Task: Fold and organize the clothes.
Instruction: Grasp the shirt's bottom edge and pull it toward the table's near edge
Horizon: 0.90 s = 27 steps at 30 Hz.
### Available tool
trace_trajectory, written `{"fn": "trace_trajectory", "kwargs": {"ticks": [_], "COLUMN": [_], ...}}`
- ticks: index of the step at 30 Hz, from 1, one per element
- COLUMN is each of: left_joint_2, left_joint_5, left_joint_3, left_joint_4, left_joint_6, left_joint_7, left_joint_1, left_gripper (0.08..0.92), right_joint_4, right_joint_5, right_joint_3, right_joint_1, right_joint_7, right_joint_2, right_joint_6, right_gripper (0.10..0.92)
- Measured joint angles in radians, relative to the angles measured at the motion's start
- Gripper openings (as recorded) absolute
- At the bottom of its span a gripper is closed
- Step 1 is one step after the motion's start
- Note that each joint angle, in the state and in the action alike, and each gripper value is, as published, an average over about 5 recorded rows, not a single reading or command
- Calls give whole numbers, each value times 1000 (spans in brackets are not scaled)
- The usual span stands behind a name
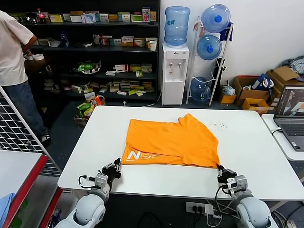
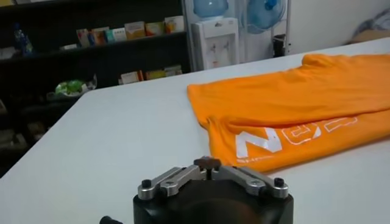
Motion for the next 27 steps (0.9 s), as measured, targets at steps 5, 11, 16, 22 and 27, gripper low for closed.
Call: {"fn": "trace_trajectory", "kwargs": {"ticks": [5, 11, 16, 22, 27], "left_joint_2": [4, -16, -42, -65, -68], "left_joint_5": [-17, -40, -45, -45, -46], "left_joint_3": [-11, -13, -4, 2, 5], "left_joint_4": [-25, -32, -15, 19, 33], "left_joint_6": [-2, -2, 2, 10, 17], "left_joint_7": [-2, -5, -6, -4, -3], "left_joint_1": [15, 15, 5, -7, -11], "left_gripper": [90, 203, 350, 518, 499], "right_joint_4": [13, 15, 16, 22, 31], "right_joint_5": [-2, -2, 2, 7, 8], "right_joint_3": [-2, -10, -12, -9, -7], "right_joint_1": [-16, -20, -21, -27, -33], "right_joint_7": [1, 1, 1, 1, 1], "right_joint_2": [-5, -6, -11, -16, -19], "right_joint_6": [2, 5, 6, 9, 13], "right_gripper": [129, 129, 129, 129, 129]}}
